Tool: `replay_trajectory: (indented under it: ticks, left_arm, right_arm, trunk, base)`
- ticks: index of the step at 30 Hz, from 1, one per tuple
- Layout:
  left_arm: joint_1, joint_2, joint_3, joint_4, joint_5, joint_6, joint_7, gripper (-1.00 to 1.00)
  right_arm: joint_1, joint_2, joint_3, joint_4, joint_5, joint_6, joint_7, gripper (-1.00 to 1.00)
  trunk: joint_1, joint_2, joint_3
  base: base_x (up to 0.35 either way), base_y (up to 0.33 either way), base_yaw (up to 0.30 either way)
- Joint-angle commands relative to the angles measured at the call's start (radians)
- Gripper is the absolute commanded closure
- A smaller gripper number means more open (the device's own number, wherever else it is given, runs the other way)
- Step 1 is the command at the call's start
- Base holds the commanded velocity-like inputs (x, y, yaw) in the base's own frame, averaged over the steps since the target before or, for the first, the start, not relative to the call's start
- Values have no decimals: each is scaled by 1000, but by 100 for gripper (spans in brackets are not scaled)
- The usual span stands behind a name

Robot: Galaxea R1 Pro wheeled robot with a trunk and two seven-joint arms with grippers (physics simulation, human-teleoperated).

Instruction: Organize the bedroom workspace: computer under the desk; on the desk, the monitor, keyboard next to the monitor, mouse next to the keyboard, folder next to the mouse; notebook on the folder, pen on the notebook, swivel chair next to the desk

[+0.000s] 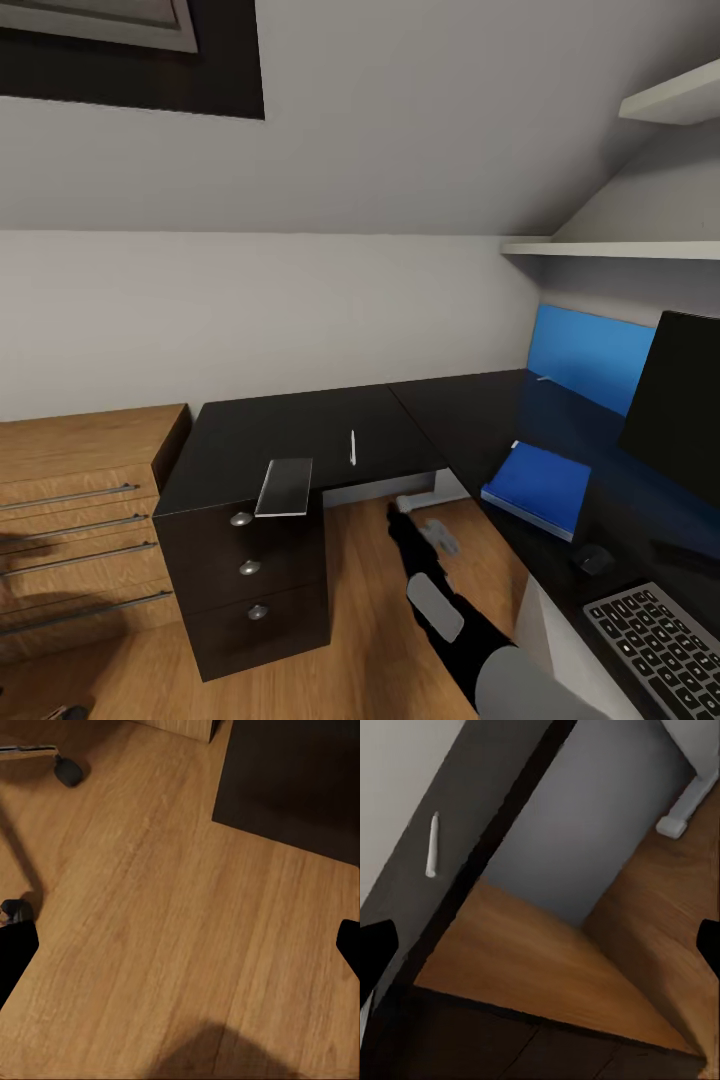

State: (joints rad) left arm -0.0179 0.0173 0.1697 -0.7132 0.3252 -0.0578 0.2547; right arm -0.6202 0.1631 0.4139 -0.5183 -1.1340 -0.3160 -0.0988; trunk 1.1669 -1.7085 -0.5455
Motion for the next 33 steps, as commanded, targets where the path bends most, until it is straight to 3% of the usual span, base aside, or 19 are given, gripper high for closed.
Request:
replay_trajectory:
  ticks: [1, 2, 4, 5, 7, 10, 15, 20, 33]
  left_arm:
    - [0, -6, -4, 7, 10, -5, 2, -100]
    - [0, -9, -5, 10, 10, -5, 2, -100]
    - [0, -15, -4, 16, 9, -5, 2, -100]
    - [0, -16, -4, 17, 9, -5, 2, -100]
    - [0, -19, -2, 18, 9, -7, 2, -100]
    - [0, -21, -1, 18, 9, -8, 1, -100]
    - [0, -21, -3, 15, 10, -6, -1, -100]
    - [0, -21, -5, 5, 11, -4, -1, -100]
    - [0, -23, 0, -42, 11, -1, 3, -100]
  right_arm:
    - [-1, -1, 22, 6, 38, -25, -8, -100]
    - [-1, 0, 26, 9, 61, -35, -9, -100]
    - [-1, 1, 41, 41, 153, -67, -7, -100]
    - [0, 2, 43, 58, 175, -72, -7, -100]
    - [0, 5, 49, 147, 239, -88, -5, -100]
    - [1, 4, 49, 239, 268, -95, -5, -100]
    - [4, 0, 48, 340, 287, -98, 6, -100]
    - [23, -4, 48, 379, 294, -100, 17, -100]
    - [37, -4, 51, 438, 299, -140, 18, -100]
  trunk:
    - [0, -1, -1]
    - [0, -1, -1]
    - [0, -1, -1]
    - [0, -1, -1]
    - [0, -1, -1]
    - [0, -1, -1]
    - [0, -1, -1]
    - [0, -1, -1]
    - [0, -1, -1]
  base:
    - [0, 0, 0]
    - [0, 0, 0]
    - [0, 0, 0]
    - [0, 0, 0]
    - [0, 0, 0]
    - [0, 0, 0]
    - [0, 0, 0]
    - [0, 0, 35]
    - [0, 0, 246]
